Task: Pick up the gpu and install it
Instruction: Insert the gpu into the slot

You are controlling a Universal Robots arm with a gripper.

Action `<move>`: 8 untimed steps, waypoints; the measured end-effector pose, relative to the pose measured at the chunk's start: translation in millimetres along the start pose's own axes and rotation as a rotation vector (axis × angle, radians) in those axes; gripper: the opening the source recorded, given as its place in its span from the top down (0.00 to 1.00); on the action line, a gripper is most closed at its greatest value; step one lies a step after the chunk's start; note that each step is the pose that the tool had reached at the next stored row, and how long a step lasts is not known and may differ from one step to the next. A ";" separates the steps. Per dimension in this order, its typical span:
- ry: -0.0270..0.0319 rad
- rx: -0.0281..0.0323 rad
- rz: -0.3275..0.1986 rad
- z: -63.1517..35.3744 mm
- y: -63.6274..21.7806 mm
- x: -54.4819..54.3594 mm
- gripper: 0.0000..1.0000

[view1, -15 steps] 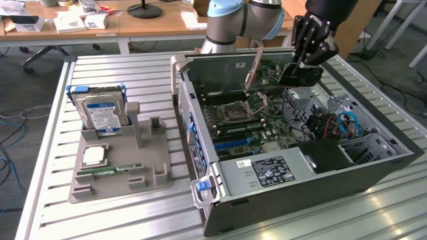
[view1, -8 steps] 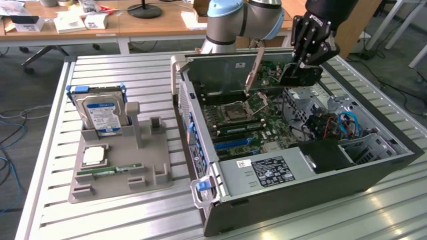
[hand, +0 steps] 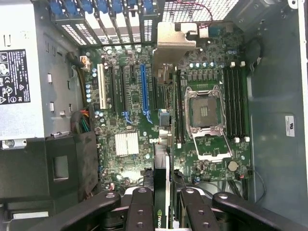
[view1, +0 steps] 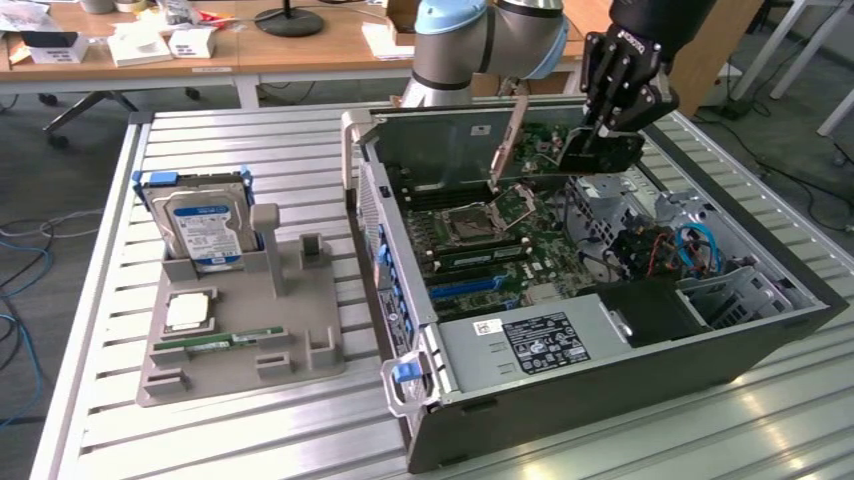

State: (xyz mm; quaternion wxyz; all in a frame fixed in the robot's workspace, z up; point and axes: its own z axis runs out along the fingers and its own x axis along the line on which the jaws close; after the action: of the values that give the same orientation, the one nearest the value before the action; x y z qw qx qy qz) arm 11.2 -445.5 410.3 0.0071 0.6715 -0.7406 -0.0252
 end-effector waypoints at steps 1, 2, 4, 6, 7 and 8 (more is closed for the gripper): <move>0.0001 0.0001 -0.001 0.0 0.0 0.0 0.74; 0.0001 0.0000 -0.001 0.0 0.0 0.0 0.74; -0.0001 0.0001 -0.001 0.1 0.1 0.0 0.74; -0.0001 0.0009 -0.005 0.3 0.4 0.0 0.74; 0.0001 0.0021 -0.009 0.4 0.6 0.1 0.74; 0.0001 0.0033 -0.013 0.5 0.6 0.1 0.74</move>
State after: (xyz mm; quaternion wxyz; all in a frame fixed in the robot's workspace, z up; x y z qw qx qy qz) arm 10.5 -445.5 409.8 0.0059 0.6765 -0.7361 -0.0240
